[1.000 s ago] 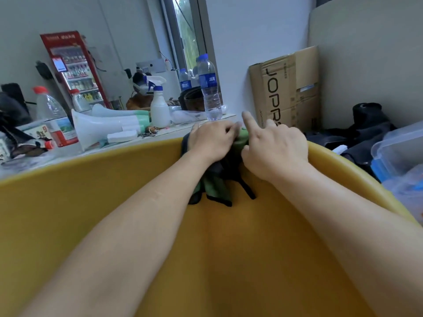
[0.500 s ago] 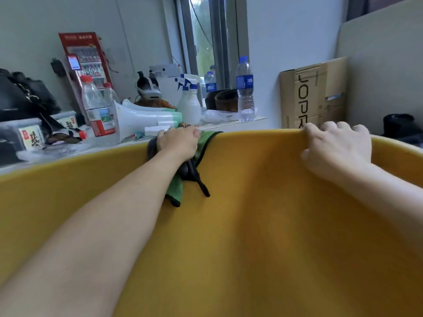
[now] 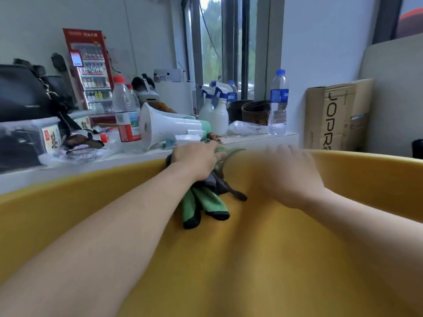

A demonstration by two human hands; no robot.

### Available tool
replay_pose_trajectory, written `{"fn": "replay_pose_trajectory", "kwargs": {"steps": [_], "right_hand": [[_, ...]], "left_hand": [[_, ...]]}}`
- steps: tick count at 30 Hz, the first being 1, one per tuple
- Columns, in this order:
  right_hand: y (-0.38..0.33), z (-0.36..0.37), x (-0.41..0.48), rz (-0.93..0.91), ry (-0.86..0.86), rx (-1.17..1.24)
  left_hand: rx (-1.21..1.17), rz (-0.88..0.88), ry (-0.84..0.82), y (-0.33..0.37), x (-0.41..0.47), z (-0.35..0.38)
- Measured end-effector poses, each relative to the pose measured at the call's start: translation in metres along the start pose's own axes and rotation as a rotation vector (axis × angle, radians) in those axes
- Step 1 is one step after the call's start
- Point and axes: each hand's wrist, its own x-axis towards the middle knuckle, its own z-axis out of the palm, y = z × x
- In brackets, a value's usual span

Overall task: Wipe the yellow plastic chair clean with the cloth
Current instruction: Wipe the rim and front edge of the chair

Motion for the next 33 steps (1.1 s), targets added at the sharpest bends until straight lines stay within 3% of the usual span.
{"fn": "replay_pose_trajectory", "kwargs": {"steps": [6, 10, 14, 18, 22, 27, 30, 33], "right_hand": [[-0.017, -0.016, 0.011, 0.067, -0.079, -0.022], [-0.038, -0.04, 0.02, 0.146, -0.277, -0.08], [-0.129, -0.052, 0.04, -0.143, -0.323, -0.005], [-0.186, -0.045, 0.035, -0.098, -0.262, 0.003], [-0.169, -0.043, 0.035, -0.119, -0.242, 0.036], [-0.18, -0.058, 0.039, -0.09, -0.383, 0.04], [-0.203, -0.068, 0.028, -0.143, -0.336, 0.047], [-0.266, -0.077, 0.006, -0.337, -0.316, 0.2]], "left_hand": [[0.067, -0.123, -0.136, -0.1, -0.047, -0.016], [0.211, 0.04, -0.201, -0.105, -0.043, -0.02], [0.115, 0.093, -0.048, -0.095, -0.047, -0.005], [0.131, 0.051, 0.032, -0.118, -0.07, -0.002], [0.16, -0.059, -0.031, -0.165, -0.104, -0.011], [0.09, -0.276, -0.294, -0.224, -0.146, -0.046], [0.206, -0.249, -0.292, -0.231, -0.165, -0.053], [0.312, -0.209, -0.214, -0.214, -0.168, -0.045]]}}
